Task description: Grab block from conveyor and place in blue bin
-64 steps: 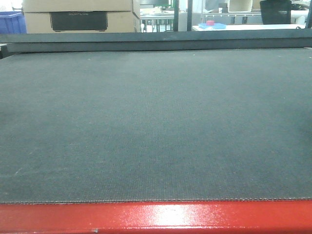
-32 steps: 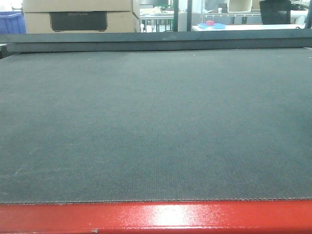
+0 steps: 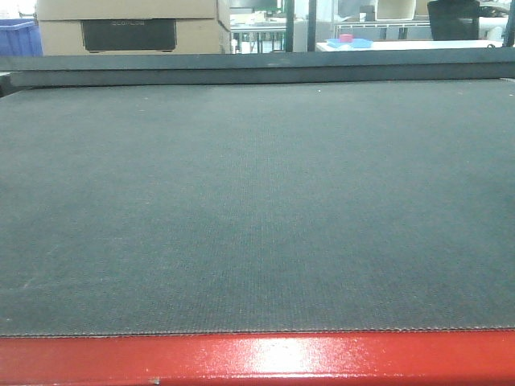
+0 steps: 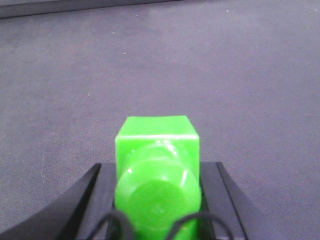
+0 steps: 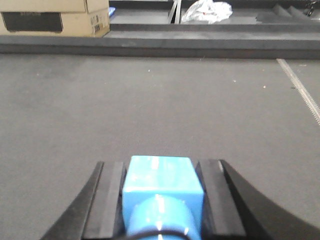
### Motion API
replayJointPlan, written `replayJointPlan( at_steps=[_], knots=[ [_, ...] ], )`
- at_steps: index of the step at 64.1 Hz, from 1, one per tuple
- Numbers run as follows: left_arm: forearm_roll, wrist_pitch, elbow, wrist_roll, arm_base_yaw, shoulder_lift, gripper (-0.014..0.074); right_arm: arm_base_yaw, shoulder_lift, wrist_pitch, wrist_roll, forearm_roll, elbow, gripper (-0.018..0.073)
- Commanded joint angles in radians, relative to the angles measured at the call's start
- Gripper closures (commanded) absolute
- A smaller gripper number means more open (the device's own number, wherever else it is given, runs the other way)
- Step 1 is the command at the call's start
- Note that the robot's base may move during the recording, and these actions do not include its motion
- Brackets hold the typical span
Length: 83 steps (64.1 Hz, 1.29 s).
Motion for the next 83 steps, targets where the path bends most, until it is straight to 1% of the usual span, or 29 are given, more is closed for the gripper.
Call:
replayJointPlan(
  at_steps=[1,10,17,83],
  knots=[
    [0.010,-0.024,0.001,-0.009,-0.008,-0.006,0.0707,0.002,-0.006,-0.010,-0.006,-0.011,-0.007,0.0713],
    [0.011,-0.011,0.001,-0.009,-0.008,-0.006,0.0707,0.002,-0.006,-0.004,-0.006,-0.011,-0.007,0.0713],
    [0.011,-0.026,0.001,-0.009,-0.008,-0.006,0.0707,0.002,-0.006,-0.013,-0.006,-0.011,-0.007,0.0713],
    [0.011,-0.026,0.001,-0.009,-0.008,-0.006,0.0707,0.002,-0.006,-0.015,-0.006,-0.011,-0.007,0.0713]
  ],
)
